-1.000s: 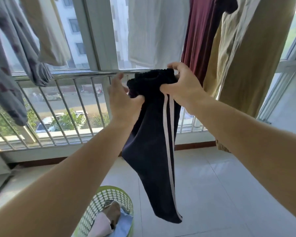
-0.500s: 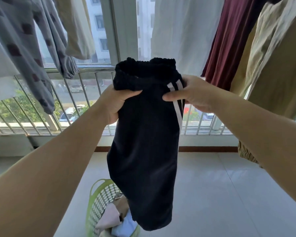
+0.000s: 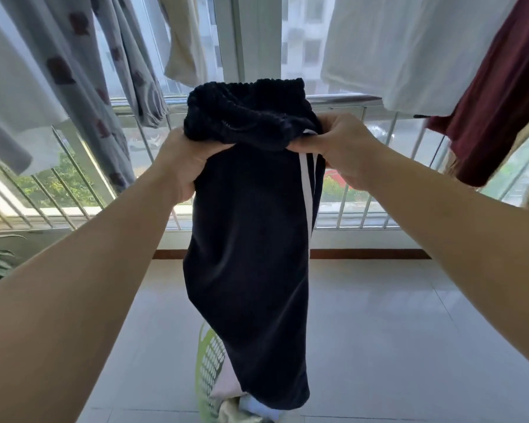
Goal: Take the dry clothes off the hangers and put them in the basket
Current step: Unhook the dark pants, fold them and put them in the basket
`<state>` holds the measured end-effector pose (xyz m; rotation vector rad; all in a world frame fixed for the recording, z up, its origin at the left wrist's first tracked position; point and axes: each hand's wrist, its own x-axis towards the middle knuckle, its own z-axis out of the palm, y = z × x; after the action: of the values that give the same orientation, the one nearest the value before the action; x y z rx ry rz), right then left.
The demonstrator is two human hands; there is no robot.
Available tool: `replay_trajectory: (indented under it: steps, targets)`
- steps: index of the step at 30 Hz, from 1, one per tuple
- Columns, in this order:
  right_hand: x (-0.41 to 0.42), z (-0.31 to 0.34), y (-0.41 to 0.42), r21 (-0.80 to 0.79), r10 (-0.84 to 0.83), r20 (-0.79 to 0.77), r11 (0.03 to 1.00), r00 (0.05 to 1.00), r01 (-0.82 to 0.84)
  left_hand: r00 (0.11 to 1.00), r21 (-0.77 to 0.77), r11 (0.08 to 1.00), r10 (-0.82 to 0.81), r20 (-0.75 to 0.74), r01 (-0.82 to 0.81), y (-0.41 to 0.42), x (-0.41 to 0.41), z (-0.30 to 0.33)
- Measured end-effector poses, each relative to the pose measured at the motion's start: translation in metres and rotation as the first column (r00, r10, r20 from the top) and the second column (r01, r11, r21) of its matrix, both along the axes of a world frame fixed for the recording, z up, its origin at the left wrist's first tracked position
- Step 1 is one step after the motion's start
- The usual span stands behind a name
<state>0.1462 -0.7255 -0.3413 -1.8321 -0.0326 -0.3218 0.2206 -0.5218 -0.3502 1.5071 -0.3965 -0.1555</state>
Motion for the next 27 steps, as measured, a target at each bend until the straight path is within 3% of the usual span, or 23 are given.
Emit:
replay_trajectory:
  steps: [11,27]
  targets:
    - [0.060,-0.035,0.055,0.044,-0.075,-0.077,0.996,0.994,0.079,0.995,0.020,0.998,-0.056,-0.077,0.058,0.045,0.071,-0.036]
    - [0.068,-0.142,0.108,-0.032,-0.191,-0.379,0.981,0.906,0.193,0.945,0.176,0.963,-0.145,-0.293,0.203,0.092,0.097,-0.160]
